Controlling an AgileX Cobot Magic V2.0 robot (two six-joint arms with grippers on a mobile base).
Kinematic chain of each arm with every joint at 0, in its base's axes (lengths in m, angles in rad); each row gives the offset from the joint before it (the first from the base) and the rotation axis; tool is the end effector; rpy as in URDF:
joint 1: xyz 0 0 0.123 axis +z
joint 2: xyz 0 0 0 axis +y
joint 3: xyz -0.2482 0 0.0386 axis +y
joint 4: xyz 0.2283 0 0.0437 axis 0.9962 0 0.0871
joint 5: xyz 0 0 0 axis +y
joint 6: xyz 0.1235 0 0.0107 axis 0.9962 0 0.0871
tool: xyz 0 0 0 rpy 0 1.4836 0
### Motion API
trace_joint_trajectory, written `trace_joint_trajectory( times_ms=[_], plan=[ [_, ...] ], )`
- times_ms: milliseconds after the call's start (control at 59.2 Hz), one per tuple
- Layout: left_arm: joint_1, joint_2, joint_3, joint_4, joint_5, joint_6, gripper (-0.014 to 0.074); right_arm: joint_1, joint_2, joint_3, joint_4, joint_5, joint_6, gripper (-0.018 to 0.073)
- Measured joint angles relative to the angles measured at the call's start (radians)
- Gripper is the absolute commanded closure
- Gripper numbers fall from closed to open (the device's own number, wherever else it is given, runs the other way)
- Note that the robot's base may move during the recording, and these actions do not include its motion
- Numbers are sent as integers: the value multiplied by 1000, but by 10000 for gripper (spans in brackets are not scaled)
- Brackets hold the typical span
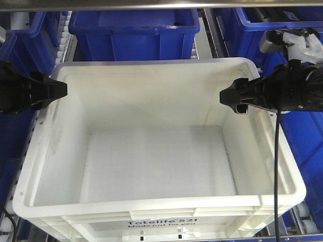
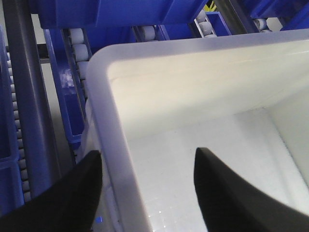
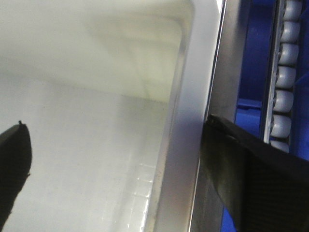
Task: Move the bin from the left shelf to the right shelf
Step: 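Open both grippers and lift them off the tote rims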
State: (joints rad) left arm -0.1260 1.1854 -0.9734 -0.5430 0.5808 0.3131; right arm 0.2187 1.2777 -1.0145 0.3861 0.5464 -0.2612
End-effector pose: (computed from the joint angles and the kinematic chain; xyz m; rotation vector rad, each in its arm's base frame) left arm 0.2638 -0.0689 0.2914 0.1302 2.2136 -0.4726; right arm 0.2786 0.0868 0.2772 -0.2706 2.2555 0.3774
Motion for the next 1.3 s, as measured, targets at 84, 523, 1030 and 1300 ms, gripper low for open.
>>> trace_joint_trajectory(
  times_ms=[84, 523, 1030, 1300],
  plan=[
    [0, 0, 0, 0, 0, 0, 186, 0, -19, 0, 0, -11, 0, -81],
    [0, 0, 0, 0, -2, 0, 188, 0, -67, 0, -35, -38, 0, -29],
    [0, -19, 0, 35, -8, 0, 188, 0, -82, 0, -38, -69, -26, 29],
    [0, -128, 8, 65, -16, 36, 188, 0, -172, 0, -38, -86, -42, 29]
  ],
)
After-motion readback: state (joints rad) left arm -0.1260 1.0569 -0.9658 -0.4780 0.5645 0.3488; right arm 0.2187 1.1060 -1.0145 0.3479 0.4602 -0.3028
